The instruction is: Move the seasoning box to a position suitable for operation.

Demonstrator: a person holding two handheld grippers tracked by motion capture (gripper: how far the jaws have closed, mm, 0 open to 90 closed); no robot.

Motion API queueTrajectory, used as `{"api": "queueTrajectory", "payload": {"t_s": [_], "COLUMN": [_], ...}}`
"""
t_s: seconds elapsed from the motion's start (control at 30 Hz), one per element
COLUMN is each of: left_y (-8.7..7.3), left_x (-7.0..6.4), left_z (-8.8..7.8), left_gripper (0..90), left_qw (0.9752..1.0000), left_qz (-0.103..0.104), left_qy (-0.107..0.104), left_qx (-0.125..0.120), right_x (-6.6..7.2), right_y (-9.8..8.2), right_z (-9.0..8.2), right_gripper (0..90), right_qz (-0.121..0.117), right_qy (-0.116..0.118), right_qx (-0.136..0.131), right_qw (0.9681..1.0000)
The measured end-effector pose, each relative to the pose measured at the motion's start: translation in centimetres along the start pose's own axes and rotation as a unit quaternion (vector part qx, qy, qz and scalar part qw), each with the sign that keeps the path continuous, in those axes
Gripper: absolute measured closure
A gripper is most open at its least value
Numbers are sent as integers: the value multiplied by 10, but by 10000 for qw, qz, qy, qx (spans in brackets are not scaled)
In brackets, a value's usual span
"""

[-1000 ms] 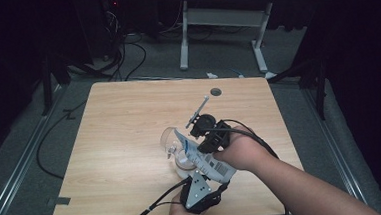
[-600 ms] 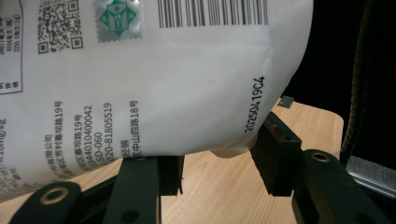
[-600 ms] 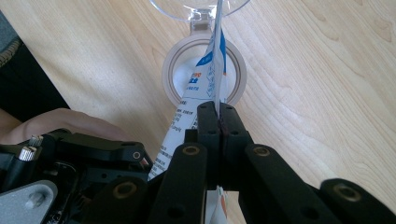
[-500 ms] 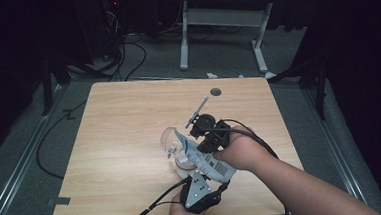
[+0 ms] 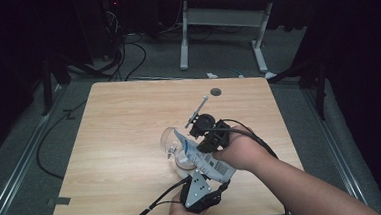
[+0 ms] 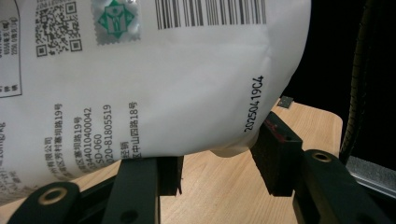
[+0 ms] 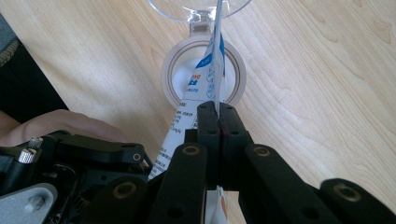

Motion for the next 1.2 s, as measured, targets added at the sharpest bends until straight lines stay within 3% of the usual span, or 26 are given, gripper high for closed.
{"api": "queueTrajectory", "payload": {"t_s": [1.2], "left_y": [3], "left_x": [2], "left_z": [-2], "left_gripper": [564], "left_qw": [10000], "left_qz": [-10], "left_qy": [-1], "left_qx": [-31], "right_x": [2], "right_y": [3], "right_z": [-1], "right_gripper": [896], "right_qz": [-51], "right_qy": [-66], "right_qx": [23], "right_qw": [10000]}}
Point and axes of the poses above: each handheld gripper's, and its own axes: z roughly forward along the jaws, y roughly out of its top, x roughly to its left, the point moved 9 cm from there along z, roughly forward along the jaws, and after that the axes turned 12 degrees about z, right-handed, at the moved point
